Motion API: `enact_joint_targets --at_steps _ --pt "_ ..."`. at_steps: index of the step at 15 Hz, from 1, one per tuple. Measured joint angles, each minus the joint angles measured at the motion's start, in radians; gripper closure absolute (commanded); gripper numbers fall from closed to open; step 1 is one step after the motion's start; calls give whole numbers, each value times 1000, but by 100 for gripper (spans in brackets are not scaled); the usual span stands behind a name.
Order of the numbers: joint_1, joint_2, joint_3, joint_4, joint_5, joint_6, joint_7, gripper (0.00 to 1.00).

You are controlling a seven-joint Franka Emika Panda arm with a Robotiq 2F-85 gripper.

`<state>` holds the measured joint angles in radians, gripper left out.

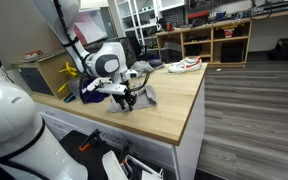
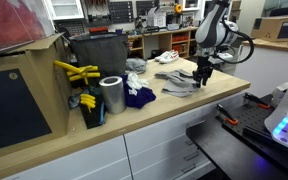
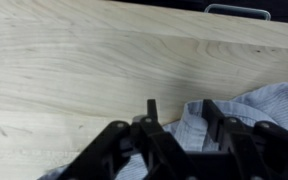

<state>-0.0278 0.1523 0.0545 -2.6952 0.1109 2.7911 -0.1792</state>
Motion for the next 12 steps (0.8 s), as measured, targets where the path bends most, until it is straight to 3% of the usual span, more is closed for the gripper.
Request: enact_joint_targets --at_steps 3,12 --pt "-1 8 33 -19 28 37 -24 99" --pt "6 -24 122 -34 98 43 -75 99"
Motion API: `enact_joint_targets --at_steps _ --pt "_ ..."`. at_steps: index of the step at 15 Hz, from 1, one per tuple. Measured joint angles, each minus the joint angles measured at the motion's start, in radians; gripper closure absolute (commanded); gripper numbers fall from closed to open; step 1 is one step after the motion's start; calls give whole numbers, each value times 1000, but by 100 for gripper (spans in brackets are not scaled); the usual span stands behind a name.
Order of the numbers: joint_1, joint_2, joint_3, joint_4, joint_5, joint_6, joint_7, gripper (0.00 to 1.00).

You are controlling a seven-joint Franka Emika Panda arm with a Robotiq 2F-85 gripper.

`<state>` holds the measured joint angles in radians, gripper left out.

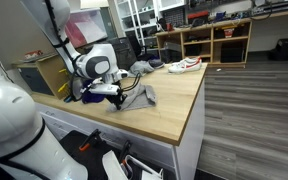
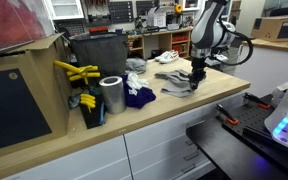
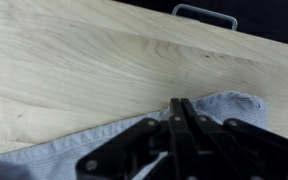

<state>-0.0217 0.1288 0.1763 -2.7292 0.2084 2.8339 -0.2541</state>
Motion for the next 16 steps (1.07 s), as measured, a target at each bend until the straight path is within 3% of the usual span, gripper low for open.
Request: enact_joint_targets --at_steps 10,16 --pt "108 -70 24 18 38 -1 51 99" --pt "163 32 17 132 -114 -1 243 99"
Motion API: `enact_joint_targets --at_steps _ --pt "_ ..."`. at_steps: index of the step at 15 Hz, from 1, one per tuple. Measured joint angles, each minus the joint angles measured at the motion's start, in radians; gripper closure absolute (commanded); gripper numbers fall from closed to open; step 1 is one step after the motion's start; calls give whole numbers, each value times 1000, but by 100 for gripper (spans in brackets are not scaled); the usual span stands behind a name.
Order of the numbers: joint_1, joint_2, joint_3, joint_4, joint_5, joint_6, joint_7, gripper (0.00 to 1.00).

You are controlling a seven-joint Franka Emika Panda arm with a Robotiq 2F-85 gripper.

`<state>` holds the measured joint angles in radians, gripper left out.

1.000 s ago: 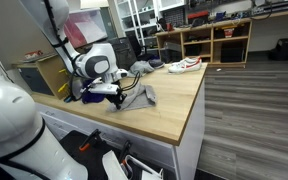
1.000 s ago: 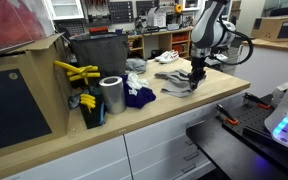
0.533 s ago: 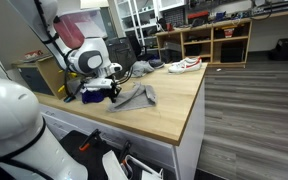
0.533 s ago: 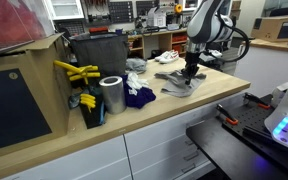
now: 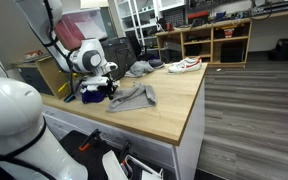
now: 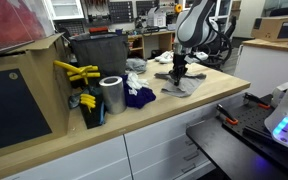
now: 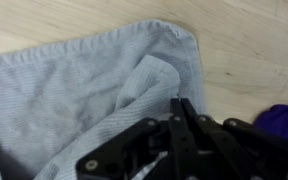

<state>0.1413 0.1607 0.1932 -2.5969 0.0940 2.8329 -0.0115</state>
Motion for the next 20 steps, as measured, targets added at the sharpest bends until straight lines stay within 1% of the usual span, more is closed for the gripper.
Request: enact_joint_targets --at_steps 2,6,9,12,16,20 --pt "22 51 -4 64 -40 0 50 99" --pt "70 161 -13 197 -65 -2 111 99" --pt "115 240 -47 282 -94 -2 158 99" --pt "156 305 -79 367 -98 -1 199 99" --pt "194 366 -105 477 -98 -1 246 99" --pt "231 424 -135 596 -98 -5 256 99"
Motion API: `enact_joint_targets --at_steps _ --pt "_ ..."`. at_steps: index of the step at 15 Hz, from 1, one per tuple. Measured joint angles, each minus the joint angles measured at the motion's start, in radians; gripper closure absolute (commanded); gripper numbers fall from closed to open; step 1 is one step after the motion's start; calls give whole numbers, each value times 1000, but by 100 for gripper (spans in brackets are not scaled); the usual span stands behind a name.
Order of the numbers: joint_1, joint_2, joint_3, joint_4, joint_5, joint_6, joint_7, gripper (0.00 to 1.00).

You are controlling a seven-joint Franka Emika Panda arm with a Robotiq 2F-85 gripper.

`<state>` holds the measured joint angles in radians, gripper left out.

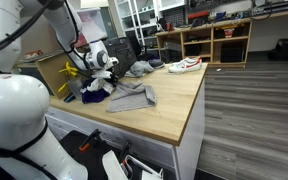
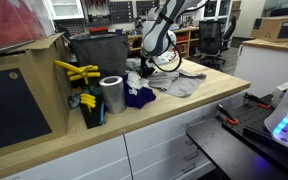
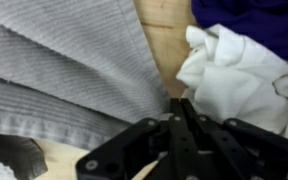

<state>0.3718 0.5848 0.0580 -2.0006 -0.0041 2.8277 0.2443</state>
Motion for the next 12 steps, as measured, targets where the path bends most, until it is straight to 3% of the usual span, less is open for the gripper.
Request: enact_joint_targets --at_steps 3,4,5,9,12 --pt "8 71 -8 120 -1 -16 0 99" --pt "8 99 -8 161 -1 -19 0 71" --pt "8 129 -9 203 -1 -22 0 70" --pt "7 231 -9 346 -1 -28 -1 41" --pt "-2 252 -9 392 -1 -28 -10 19"
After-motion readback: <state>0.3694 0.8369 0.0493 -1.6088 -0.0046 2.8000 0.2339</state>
